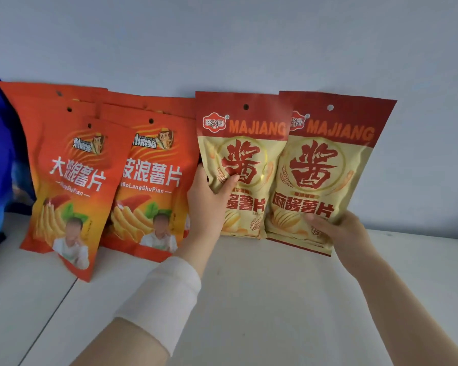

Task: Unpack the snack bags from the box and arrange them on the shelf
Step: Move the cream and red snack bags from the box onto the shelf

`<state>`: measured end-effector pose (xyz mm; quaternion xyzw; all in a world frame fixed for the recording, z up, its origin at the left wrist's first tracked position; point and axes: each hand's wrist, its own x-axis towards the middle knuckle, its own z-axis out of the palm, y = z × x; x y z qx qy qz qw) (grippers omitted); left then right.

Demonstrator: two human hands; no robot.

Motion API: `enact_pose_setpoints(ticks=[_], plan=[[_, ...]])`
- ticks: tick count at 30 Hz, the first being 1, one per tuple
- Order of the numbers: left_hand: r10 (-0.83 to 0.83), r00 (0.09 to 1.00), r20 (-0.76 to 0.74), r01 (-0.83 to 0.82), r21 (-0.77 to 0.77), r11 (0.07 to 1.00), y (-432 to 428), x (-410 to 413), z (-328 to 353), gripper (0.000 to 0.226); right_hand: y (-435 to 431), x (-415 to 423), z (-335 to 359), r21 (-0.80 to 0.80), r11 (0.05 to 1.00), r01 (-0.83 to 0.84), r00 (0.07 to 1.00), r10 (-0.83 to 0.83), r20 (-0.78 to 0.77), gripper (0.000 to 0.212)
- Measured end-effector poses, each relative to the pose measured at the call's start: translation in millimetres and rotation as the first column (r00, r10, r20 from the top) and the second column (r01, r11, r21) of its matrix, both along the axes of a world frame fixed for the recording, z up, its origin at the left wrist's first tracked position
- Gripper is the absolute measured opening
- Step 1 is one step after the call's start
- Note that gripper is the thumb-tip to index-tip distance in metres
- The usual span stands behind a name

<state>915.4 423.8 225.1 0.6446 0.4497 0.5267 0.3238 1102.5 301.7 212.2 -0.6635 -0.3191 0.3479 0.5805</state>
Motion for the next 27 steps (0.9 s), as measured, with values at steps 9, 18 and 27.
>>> enact_pose_setpoints(ticks=[9, 18, 27], plan=[[0.203, 0.975, 0.093, -0.206, 0.019, 0.978, -7, 24, -22, 0.047, 13, 5, -14, 0.004, 0.997, 0.071, 0.992, -0.071, 0.1, 0.044], [0.227, 0.965, 0.133, -0.212, -0.121, 0.97, -15, 26, -27, 0.063, 4, -24, -33, 0.095, 0.946, 0.31, 0.905, -0.324, 0.276, 0.08], [0.196, 0.969, 0.153, -0.147, -0.282, 0.948, -29, 17, -38, 0.073, -29, -49, -33, 0.033, 0.902, 0.431, 0.694, -0.355, 0.626, 0.084]])
